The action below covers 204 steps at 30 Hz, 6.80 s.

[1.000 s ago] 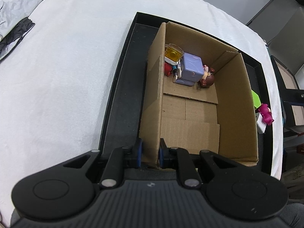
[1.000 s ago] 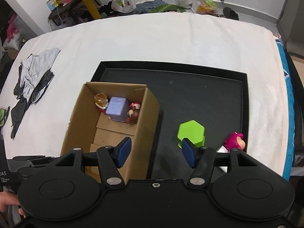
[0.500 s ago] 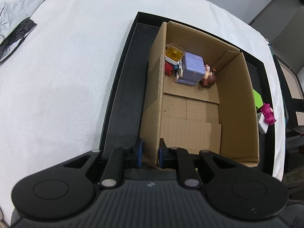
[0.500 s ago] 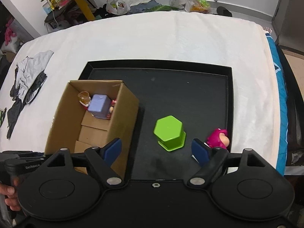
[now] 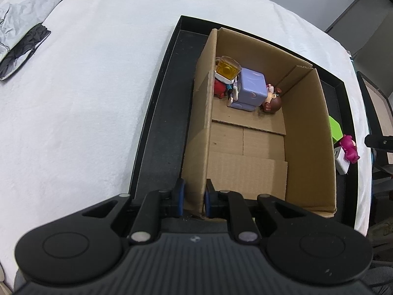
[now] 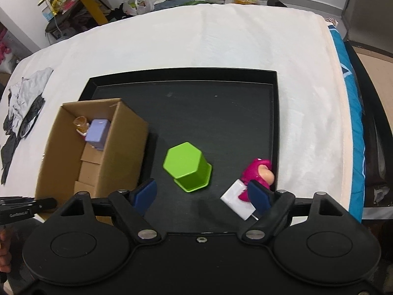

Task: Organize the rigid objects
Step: 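Move the right gripper to the magenta figure and grasp it, then lift the magenta figure with the right gripper and carry it over the box, then lower the magenta figure into the box and open the right gripper, then move the right gripper back over the tray to the white plug adapter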

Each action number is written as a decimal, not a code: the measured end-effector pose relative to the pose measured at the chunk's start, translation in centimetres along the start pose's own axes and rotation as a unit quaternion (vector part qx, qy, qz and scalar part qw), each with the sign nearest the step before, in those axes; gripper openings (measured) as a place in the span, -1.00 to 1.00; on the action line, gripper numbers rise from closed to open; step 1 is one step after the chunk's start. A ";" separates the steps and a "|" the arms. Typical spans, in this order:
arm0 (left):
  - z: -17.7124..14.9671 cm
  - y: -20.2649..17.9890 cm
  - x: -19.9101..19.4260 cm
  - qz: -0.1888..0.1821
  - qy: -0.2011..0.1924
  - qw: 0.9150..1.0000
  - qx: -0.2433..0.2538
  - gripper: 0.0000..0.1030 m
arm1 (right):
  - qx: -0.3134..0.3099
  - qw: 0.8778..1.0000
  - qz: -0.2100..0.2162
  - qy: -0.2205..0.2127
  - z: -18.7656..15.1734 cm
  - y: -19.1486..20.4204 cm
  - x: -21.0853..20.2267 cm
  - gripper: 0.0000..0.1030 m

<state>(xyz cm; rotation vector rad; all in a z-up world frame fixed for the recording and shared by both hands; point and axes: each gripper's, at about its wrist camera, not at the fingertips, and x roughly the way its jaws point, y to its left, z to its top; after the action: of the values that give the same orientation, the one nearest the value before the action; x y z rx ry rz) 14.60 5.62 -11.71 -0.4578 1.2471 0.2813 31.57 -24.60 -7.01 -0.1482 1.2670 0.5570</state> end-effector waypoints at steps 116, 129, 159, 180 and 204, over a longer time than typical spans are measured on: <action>0.3 0.9 0.4 -0.035 0.004 0.999 0.015 -0.70 | 0.012 1.000 -0.002 -0.013 3.4 10.3 -3.8 -0.26; 0.3 1.3 0.4 -0.046 0.003 0.999 0.014 -0.68 | -0.020 0.999 0.029 0.002 3.6 15.2 -2.1 -0.26; 0.4 2.1 0.6 -0.071 0.020 0.997 -0.009 -0.65 | 0.032 0.997 0.065 0.030 2.0 18.6 7.2 -0.26; 0.5 1.9 0.5 -0.057 0.019 0.998 -0.012 -0.66 | 0.034 0.993 0.107 0.031 1.5 17.6 5.4 -0.15; 0.2 1.4 -0.2 -0.040 0.013 0.999 -0.010 -0.68 | 0.012 0.994 0.111 0.000 1.6 15.1 -1.2 0.01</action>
<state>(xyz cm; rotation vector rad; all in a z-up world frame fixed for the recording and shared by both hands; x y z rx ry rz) 14.08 7.00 -11.75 -0.5294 1.2496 0.2210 25.51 -11.35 -2.42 0.0128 1.2978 0.7320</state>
